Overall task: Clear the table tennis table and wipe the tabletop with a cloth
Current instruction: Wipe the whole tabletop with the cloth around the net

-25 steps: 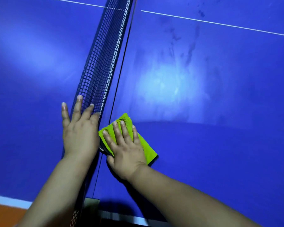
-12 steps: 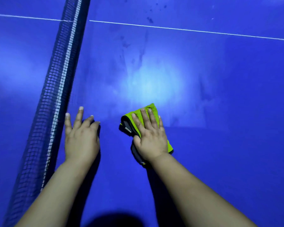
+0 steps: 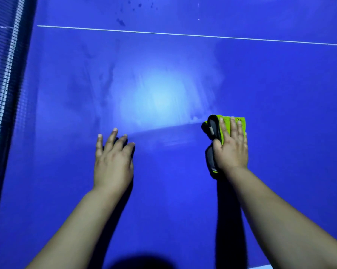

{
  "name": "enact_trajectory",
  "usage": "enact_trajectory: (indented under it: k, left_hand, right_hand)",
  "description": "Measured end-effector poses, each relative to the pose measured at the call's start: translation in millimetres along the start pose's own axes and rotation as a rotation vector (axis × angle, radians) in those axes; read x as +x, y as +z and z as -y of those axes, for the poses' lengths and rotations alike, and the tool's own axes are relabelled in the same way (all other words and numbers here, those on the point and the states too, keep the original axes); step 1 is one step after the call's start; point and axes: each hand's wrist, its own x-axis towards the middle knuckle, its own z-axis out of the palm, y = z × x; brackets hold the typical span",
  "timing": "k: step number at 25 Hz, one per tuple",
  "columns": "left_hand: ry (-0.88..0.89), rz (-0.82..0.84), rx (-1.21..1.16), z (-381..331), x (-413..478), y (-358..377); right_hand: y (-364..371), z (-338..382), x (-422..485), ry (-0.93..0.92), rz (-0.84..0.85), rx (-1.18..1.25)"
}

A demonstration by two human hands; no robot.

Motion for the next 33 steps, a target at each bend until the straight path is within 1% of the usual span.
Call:
enact_trajectory:
  k: [3,5,6,7,11,16,19,23,25,27,31,33]
  left_hand:
    - [-0.024,-0.003,-0.003,6.8,-4.0,-3.5]
    - [-0.044,-0.025,0.005,27.2,-5.9,-13.2]
    - [-0.057,-0.038,0.017,41.4,-6.4,-19.5]
    - [-0.078,-0.051,0.032,57.5,-7.2,-26.1]
    - [-0.175,-0.075,0.074,124.6,-14.5,-49.6]
    - [-0.238,-0.021,0.132,208.1,-38.4,-66.9]
    - [-0.254,-0.002,0.163,245.2,-52.0,-73.2]
    - [-0.292,-0.035,0.155,279.2,-63.3,-80.5]
    - [-0.293,-0.063,0.144,284.1,-63.6,-82.6]
    - [-0.293,-0.073,0.154,283.6,-62.5,-81.7]
    - [-0.322,-0.094,0.155,267.6,-58.0,-77.9]
    - [-0.344,-0.109,0.153,249.2,-52.1,-74.7]
  right_hand:
    - [-3.9,-1.3,11.2,0.201,0.01,0.03]
    - [-0.4,26.9,11.8,0.306,0.016,0.032]
    - [3.5,45.9,8.8,0.31,0.018,0.013]
    - [8.2,66.3,3.4,0.274,0.018,-0.017]
    - [27.9,156.4,-33.5,0.029,0.04,-0.098]
    - [59.1,287.0,-88.8,-0.313,0.115,-0.154]
    - [74.1,346.8,-117.7,-0.49,0.134,-0.153]
    - [89.2,416.3,-155.3,-0.726,0.237,-0.207]
    - [92.3,436.4,-162.4,-0.797,0.271,-0.207]
    - [92.2,441.4,-156.0,-0.846,0.3,-0.186]
    - [86.4,423.8,-130.4,-0.907,0.317,-0.116]
    - [81.2,409.8,-113.6,-0.886,0.309,-0.099]
